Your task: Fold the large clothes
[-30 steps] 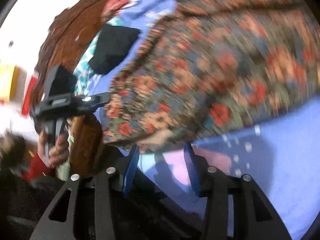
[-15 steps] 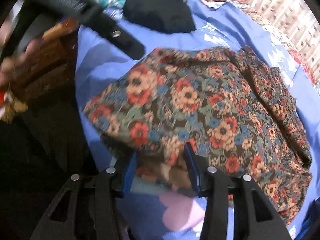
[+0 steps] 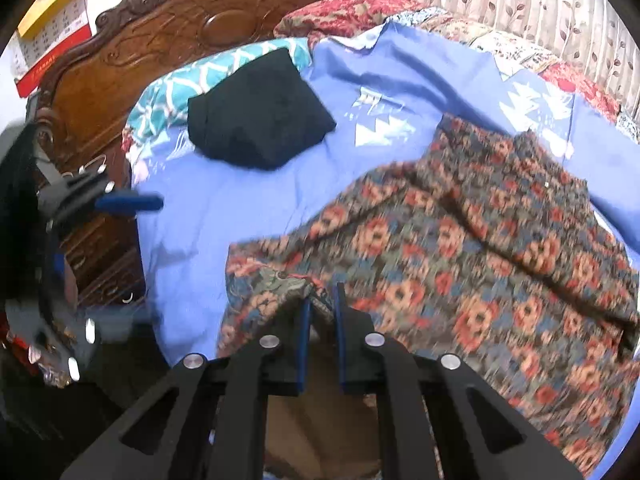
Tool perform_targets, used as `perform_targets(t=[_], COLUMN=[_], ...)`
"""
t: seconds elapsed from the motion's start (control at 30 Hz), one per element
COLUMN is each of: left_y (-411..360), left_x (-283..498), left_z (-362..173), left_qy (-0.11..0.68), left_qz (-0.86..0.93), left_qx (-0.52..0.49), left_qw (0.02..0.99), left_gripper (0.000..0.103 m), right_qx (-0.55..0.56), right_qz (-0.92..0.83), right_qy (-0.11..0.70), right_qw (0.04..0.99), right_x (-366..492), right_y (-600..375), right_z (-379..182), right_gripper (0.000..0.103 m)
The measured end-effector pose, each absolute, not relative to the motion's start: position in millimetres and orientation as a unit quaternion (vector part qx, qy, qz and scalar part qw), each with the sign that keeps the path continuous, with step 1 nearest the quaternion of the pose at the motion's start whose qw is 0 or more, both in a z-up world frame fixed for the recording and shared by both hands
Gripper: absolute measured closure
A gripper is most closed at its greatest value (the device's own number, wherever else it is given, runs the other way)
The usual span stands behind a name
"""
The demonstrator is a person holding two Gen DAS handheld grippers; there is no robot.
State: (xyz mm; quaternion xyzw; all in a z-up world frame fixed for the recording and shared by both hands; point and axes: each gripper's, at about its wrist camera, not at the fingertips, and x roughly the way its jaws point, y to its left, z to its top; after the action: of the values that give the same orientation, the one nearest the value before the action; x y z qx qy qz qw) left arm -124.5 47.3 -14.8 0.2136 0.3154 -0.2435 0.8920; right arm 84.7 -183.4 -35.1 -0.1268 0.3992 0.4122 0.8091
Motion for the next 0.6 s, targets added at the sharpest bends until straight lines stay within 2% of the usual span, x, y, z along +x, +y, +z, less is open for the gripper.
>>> perform_targets(t=[0.2, 0.37, 0.4, 0.47, 0.5, 0.53, 0.6], left_y=[17.7, 2.4, 1.9, 0.0, 0.8, 2.5, 13.5], left_x=[-120.3, -101.4, -98.4, -88.8, -82.5, -78.2, -70.1], left_z=[-10.8, -21.1, -23.1, -24.5, -23.2, -21.3, -10.0], left_qy=[0.254, 0.263, 0.268, 0.286, 0.304, 0.315, 0.328], left_qz=[-0.288, -0.33, -0.338, -0.36, -0.365, -0.369, -0.385], left_qx=[0.305, 0.335, 0.333, 0.318, 0.301, 0.282, 0.216], left_qw=[0.872, 0.843, 0.839, 0.829, 0.827, 0.828, 0.835], left_gripper=[0.015, 0.015, 0.02, 0.054, 0.084, 0.093, 0.093], right_qx=[-0.117, -0.106, -0.104, -0.101, -0.1, -0.099, -0.087], right_qz=[0.421, 0.422, 0.424, 0.426, 0.426, 0.426, 0.422], right_qy=[0.394, 0.39, 0.388, 0.385, 0.384, 0.381, 0.372], right_qw=[0.809, 0.811, 0.811, 0.812, 0.813, 0.815, 0.822], right_x=[87.8, 81.0, 79.4, 76.6, 76.0, 75.2, 75.4], right_y=[-181.0, -183.1, -182.7, -181.9, -181.7, -182.0, -186.4], right_z=[-24.4, -23.0, -22.0, -19.3, -18.3, -16.8, -12.9], right_gripper=[0.074, 0.074, 0.074, 0.074, 0.074, 0.074, 0.074])
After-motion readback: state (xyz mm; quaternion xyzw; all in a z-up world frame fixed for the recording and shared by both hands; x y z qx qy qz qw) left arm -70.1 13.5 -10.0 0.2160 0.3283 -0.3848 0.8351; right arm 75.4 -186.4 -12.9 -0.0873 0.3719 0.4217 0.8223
